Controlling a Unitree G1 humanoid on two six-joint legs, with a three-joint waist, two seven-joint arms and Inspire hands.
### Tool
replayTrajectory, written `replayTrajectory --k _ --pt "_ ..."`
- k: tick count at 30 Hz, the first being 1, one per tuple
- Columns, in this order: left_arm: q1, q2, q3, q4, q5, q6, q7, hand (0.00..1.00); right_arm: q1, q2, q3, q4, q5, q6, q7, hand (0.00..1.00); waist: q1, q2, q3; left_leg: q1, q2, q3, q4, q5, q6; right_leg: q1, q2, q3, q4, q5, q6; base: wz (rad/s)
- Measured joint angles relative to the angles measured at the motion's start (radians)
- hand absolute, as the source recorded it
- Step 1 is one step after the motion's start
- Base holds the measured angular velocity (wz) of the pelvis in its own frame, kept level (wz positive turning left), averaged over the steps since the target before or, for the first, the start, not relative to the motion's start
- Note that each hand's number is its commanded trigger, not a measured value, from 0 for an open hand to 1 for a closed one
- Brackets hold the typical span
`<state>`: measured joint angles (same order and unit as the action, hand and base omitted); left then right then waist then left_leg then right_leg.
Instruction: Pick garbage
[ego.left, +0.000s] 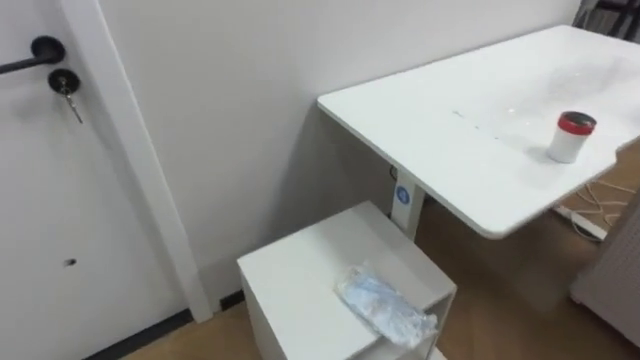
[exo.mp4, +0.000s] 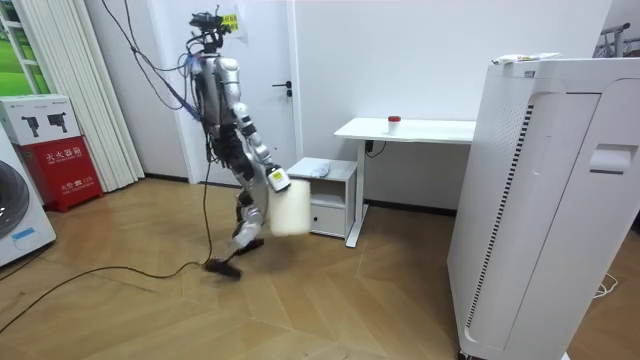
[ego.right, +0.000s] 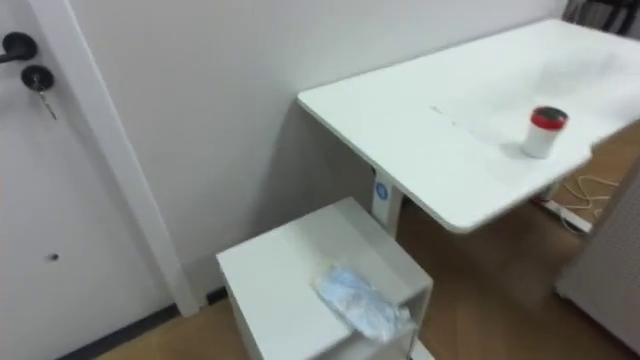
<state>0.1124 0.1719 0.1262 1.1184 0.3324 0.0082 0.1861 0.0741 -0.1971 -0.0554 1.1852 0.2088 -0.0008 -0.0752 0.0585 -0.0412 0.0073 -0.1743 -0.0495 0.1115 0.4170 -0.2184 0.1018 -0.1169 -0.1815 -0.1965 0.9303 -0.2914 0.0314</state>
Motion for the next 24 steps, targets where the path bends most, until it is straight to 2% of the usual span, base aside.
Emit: replayTrajectory --k 1,2,3,4,5,6,7,11,12,15,19,21,24 --pt "-0.018 0.004 -0.024 -0.007 -0.018 -0.009 0.009 0.0 -0.006 0.005 0.007 -0.005 0.015 -0.013 0.001 1.0 -0.003 0.005 0.0004 0.022 0.013 -0.022 -0.025 0.003 -0.007 -0.049 0.03 -0.003 -0.1 -0.023 -0.004 0.47" --pt "-0.025 0.004 -0.049 -0.032 -0.05 -0.017 0.016 0.0 -0.008 0.01 0.023 -0.006 0.022 -0.026 0.0 1.0 -0.007 0.007 0.0025 0.048 0.019 -0.042 -0.053 0.005 -0.013 -0.067 0.05 -0.003 -0.259 -0.023 -0.004 0.54" --pt "-0.025 0.003 -0.06 -0.043 -0.062 -0.024 0.022 0.0 -0.008 0.012 0.033 -0.005 0.023 -0.031 -0.001 1.0 -0.013 0.005 0.0027 0.061 0.02 -0.044 -0.066 0.005 -0.015 -0.065 0.055 0.0 -0.349 -0.011 -0.005 0.67" --pt "-0.024 -0.003 -0.063 -0.069 -0.065 -0.036 0.029 0.0 -0.008 0.013 0.035 -0.005 0.023 -0.039 0.001 1.0 -0.028 -0.001 0.0006 0.083 0.019 -0.036 -0.083 -0.002 -0.025 -0.059 0.061 0.005 -0.522 0.063 -0.001 0.59" --pt "-0.027 -0.006 -0.063 -0.079 -0.064 -0.04 0.033 0.0 -0.007 0.014 0.035 -0.003 0.023 -0.046 0.0 1.0 -0.032 -0.002 -0.0004 0.091 0.021 -0.032 -0.084 -0.006 -0.03 -0.059 0.062 0.007 -0.546 0.14 -0.004 0.56" --pt "-0.028 -0.016 -0.066 -0.101 -0.06 -0.046 0.046 0.0 -0.005 0.015 0.036 0.012 0.021 -0.059 0.001 1.0 -0.031 0.002 -0.0172 0.113 0.034 -0.03 -0.101 -0.008 -0.041 -0.04 0.079 0.005 -0.588 0.147 -0.011 0.19" --pt "-0.029 -0.018 -0.066 -0.128 -0.06 -0.056 0.064 0.0 -0.022 0.016 0.045 0.02 0.015 -0.065 0.007 1.0 -0.024 0.008 -0.0153 0.125 0.04 -0.03 -0.12 -0.008 -0.052 -0.02 0.098 0.003 -0.615 0.154 -0.021 0.0" --pt "-0.037 -0.018 -0.066 -0.185 -0.058 -0.091 0.111 0.0 -0.025 0.017 0.103 0.011 -0.018 -0.098 0.044 1.0 -0.029 0.016 -0.0106 0.152 0.062 -0.029 -0.171 0.002 -0.068 0.014 0.127 0.015 -0.674 0.161 -0.032 -0.15" --pt "-0.037 -0.018 -0.066 -0.195 -0.058 -0.096 0.116 0.0 -0.025 0.017 0.103 0.011 -0.017 -0.099 0.044 1.0 -0.029 0.017 -0.0105 0.154 0.064 -0.029 -0.175 0.002 -0.068 0.014 0.13 0.018 -0.677 0.161 -0.032 -0.13" --pt "-0.044 -0.019 -0.068 -0.264 -0.055 -0.105 0.139 0.0 -0.028 0.008 0.105 0.017 -0.018 -0.099 0.045 1.0 -0.039 0.015 -0.0013 0.161 0.072 -0.031 -0.186 0.002 -0.068 0.012 0.134 0.015 -0.68 0.161 -0.032 -0.07" --pt "-0.101 -0.014 -0.07 -0.279 -0.055 -0.149 0.192 0.0 -0.038 0.006 0.102 0.034 -0.017 -0.123 0.05 1.0 -0.062 0.013 0.0118 0.157 0.069 -0.025 -0.204 -0.001 -0.074 0.009 0.139 0.011 -0.697 0.161 -0.031 0.0" --pt "-0.12 -0.014 -0.071 -0.286 -0.055 -0.168 0.213 0.0 -0.04 0.007 0.102 0.043 -0.016 -0.133 0.055 1.0 -0.068 0.013 0.0103 0.141 0.069 -0.019 -0.209 -0.002 -0.074 -0.012 0.137 0.011 -0.694 0.163 -0.029 -0.03" --pt "-0.125 -0.015 -0.075 -0.351 -0.043 -0.171 0.263 0.0 -0.064 0.006 0.104 0.061 -0.016 -0.143 0.057 1.0 -0.08 0.017 0.0071 0.098 0.07 -0.003 -0.204 -0.001 -0.072 -0.063 0.138 0.019 -0.689 0.175 -0.031 -0.17"
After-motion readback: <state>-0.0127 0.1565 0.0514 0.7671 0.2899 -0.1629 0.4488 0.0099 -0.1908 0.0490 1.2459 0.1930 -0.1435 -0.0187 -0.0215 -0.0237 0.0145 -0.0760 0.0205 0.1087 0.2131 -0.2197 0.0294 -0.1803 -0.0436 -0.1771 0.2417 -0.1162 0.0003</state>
